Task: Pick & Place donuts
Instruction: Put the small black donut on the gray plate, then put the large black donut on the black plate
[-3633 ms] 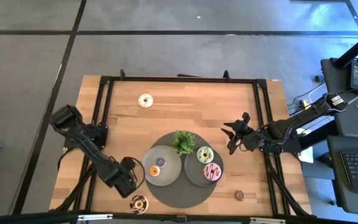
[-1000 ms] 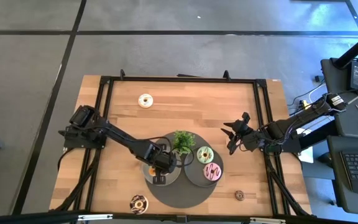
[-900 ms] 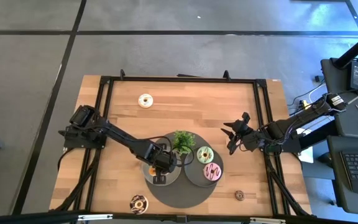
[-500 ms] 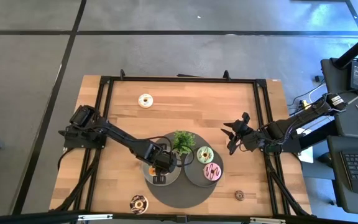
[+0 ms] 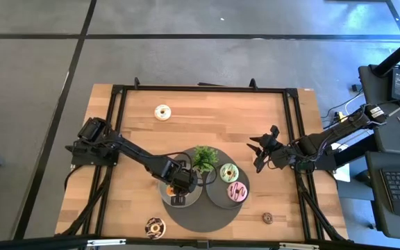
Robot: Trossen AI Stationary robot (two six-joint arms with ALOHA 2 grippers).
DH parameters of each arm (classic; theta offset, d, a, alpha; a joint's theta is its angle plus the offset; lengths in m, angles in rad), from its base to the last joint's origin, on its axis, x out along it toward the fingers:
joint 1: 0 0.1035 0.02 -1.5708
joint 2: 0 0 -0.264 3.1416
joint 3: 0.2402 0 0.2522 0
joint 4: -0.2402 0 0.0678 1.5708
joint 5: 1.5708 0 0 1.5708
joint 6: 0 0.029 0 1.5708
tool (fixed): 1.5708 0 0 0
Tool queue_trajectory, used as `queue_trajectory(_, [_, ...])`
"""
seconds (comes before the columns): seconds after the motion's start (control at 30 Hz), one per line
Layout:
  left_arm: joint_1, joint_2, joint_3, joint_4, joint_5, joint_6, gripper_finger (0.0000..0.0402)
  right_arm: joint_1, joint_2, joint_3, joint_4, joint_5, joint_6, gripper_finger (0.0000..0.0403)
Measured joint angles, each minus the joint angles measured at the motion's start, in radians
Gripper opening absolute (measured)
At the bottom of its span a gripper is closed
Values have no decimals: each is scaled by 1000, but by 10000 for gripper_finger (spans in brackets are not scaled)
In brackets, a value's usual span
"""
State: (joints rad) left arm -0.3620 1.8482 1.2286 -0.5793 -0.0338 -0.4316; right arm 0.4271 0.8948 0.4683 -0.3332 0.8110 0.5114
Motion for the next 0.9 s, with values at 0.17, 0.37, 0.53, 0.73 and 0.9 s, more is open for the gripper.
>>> queue_trajectory(0.17, [8,-35,-1,-7,2,0,77,0,0,0,0,0,0,133])
queue_trajectory(0.37, [11,-107,-1,-68,1,-7,80,0,0,0,0,-1,0,133])
queue_trajectory(0.53, [-45,-136,-1,-188,32,-134,76,0,0,0,0,-1,0,133])
queue_trajectory(0.73, [-169,-136,-21,-222,65,-319,77,0,0,0,-1,-1,2,133])
queue_trajectory(0.9, [-266,-135,-41,-222,33,-369,83,0,0,0,0,-2,3,133])
